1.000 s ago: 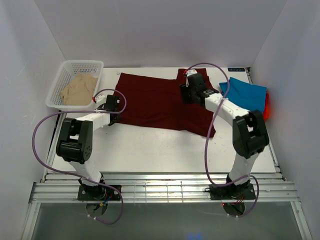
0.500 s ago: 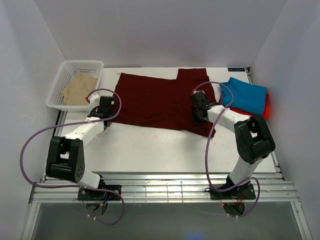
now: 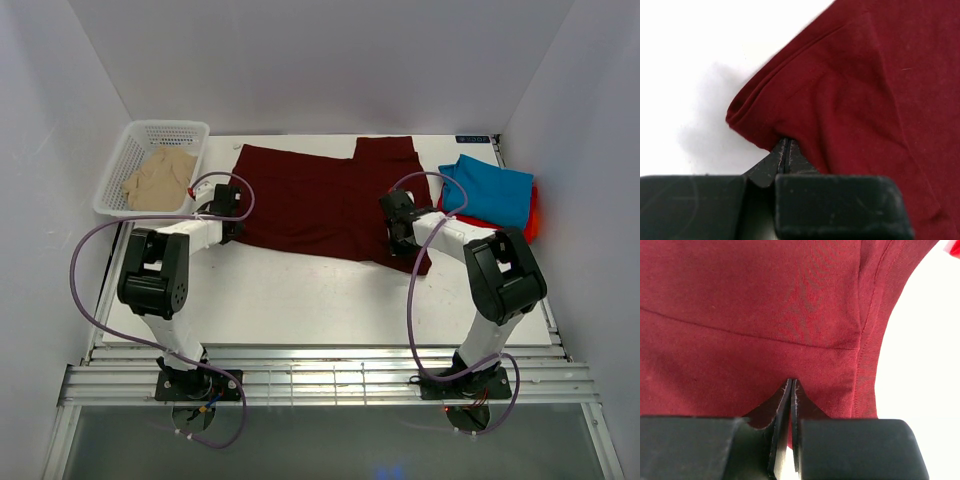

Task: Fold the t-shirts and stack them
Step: Fold the tshirt

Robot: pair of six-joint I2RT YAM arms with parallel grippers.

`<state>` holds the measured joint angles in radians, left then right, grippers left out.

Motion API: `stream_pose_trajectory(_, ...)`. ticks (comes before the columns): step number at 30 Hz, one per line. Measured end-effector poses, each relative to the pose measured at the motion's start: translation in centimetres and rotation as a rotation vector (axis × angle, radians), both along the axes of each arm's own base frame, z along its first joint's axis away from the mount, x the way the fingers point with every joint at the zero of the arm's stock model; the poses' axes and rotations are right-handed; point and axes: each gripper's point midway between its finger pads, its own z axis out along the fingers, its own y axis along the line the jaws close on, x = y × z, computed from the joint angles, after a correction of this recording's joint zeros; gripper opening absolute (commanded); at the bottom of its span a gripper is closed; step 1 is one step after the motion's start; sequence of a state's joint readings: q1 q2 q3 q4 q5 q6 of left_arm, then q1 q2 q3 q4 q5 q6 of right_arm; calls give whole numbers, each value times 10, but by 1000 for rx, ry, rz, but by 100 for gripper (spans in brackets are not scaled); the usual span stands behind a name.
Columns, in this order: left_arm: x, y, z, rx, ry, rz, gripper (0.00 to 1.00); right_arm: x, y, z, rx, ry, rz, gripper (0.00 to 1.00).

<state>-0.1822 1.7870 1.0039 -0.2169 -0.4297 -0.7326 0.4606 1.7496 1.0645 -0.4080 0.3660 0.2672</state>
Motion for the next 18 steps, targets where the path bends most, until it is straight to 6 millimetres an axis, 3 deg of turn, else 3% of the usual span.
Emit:
stream_pose_trajectory(9, -3, 9, -1, -7, -7, 39, 0, -2, -3, -5, -7, 6, -24, 8)
stream_pose_trajectory(18, -57, 17, -2, -25, 23, 57, 0, -2, -16, -5, 24, -3, -59, 8)
